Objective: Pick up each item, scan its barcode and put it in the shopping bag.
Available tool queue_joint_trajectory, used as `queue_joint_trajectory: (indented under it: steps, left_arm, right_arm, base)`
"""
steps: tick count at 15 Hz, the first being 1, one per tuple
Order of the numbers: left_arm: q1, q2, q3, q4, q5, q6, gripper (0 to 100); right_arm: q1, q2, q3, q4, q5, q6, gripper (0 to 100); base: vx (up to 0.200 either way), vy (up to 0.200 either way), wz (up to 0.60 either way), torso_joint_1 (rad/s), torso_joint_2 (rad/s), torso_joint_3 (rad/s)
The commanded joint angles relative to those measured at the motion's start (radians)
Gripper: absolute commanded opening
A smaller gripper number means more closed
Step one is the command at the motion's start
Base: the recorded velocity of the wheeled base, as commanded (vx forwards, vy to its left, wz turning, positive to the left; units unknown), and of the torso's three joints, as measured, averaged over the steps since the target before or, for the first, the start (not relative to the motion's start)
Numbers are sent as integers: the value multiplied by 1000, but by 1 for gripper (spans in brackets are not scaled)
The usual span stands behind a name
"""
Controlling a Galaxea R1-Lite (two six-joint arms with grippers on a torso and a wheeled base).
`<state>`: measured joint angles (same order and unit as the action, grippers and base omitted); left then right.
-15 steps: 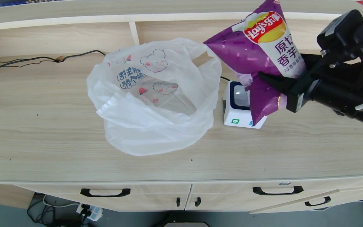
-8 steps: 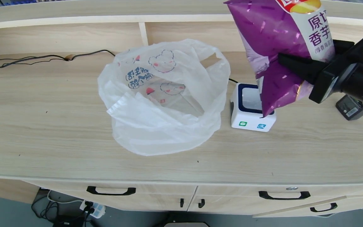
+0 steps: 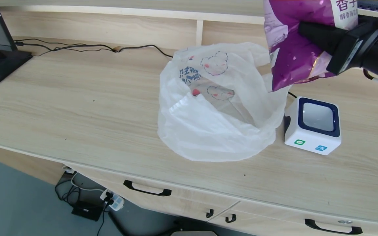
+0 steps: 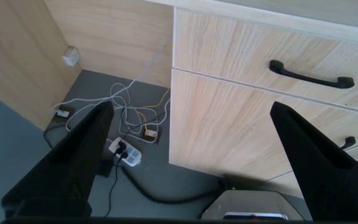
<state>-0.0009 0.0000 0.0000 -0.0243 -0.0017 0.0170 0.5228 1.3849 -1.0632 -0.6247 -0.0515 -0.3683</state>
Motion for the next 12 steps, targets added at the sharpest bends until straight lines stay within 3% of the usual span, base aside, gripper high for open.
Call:
queue_joint_trajectory:
  steps: [1,4,12]
  left_arm:
    - [-1,2,0,0,0,0,100]
    - [-1,2,0,0,0,0,100]
    - [-1,2,0,-2,0,1,100]
  right_arm:
    - [22,88,-86,0,22,35,0]
    - [45,180,-73,-32,22,144,0]
    - [115,247,-54,-63,22,175,0]
  base:
    - [0,0,0,0,0,0]
    - [0,0,0,0,0,0]
    - [0,0,0,0,0,0]
